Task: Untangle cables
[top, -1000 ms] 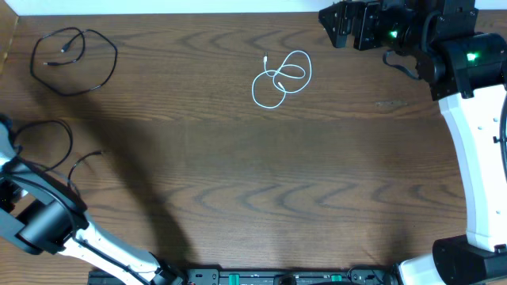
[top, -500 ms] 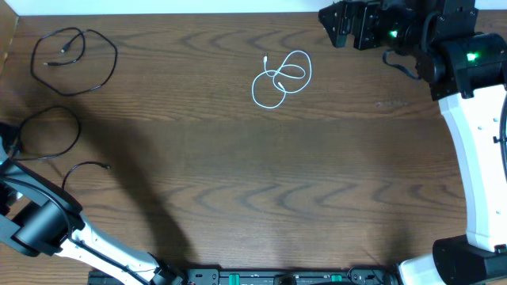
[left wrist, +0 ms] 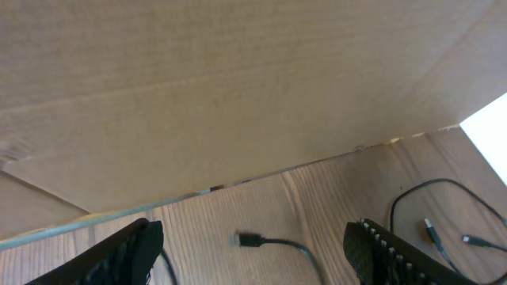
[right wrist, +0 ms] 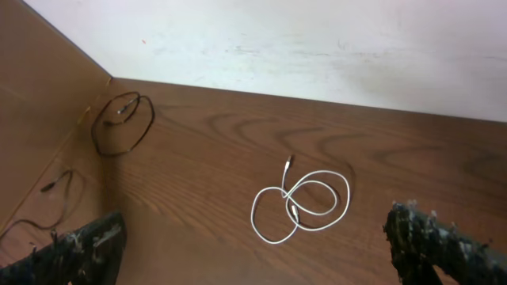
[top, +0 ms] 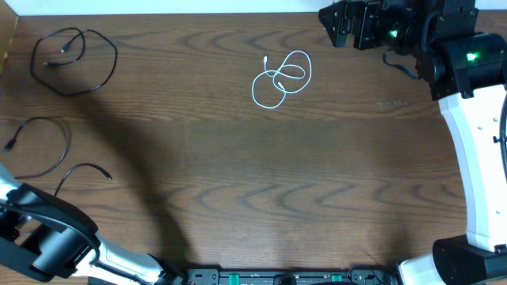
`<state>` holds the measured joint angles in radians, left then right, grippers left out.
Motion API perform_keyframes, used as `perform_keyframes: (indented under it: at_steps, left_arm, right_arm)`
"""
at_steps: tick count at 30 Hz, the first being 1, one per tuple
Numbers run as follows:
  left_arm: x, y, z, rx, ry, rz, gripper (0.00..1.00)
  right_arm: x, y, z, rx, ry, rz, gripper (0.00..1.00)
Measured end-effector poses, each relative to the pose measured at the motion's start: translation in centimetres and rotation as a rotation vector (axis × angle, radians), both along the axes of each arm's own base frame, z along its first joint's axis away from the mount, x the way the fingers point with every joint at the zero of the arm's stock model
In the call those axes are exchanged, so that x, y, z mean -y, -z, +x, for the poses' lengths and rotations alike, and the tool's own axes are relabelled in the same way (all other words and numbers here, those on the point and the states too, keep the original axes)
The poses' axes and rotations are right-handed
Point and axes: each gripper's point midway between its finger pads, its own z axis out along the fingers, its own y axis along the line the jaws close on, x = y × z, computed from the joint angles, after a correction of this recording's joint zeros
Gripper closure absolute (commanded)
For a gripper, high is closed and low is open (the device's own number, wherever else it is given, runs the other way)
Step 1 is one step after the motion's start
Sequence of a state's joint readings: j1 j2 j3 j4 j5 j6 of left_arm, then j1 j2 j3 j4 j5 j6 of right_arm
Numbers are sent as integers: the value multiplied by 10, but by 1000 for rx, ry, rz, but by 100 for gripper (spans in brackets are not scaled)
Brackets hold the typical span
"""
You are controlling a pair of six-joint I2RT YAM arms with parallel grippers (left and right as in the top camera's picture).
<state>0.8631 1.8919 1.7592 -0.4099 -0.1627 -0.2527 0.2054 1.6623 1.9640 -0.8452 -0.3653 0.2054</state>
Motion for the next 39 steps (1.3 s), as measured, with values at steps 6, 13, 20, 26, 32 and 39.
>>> perform_keyframes:
  at_steps: [6,13,20,26,32,39]
  left_arm:
    - [14,8,13,29,96,-68,25]
    - [87,-7,85,278,559,-239,25]
    - [216,-20,153,352,986,-360,24]
    - [337,-22,191,305,1278,-360,21]
    - [431,-14,206,228,1428,-331,21]
    - [523,21,207,129,1582,-358,21]
  right_arm:
    - [0,0,0,0,0,0,1]
    - [7,1,4,6,42,-19,1]
    - [32,12,14,-48,229,-34,1]
    - [78,50,17,-199,488,-70,1]
    - [145,64,12,-274,691,-80,1]
    - [219,83,-16,-400,875,-102,1]
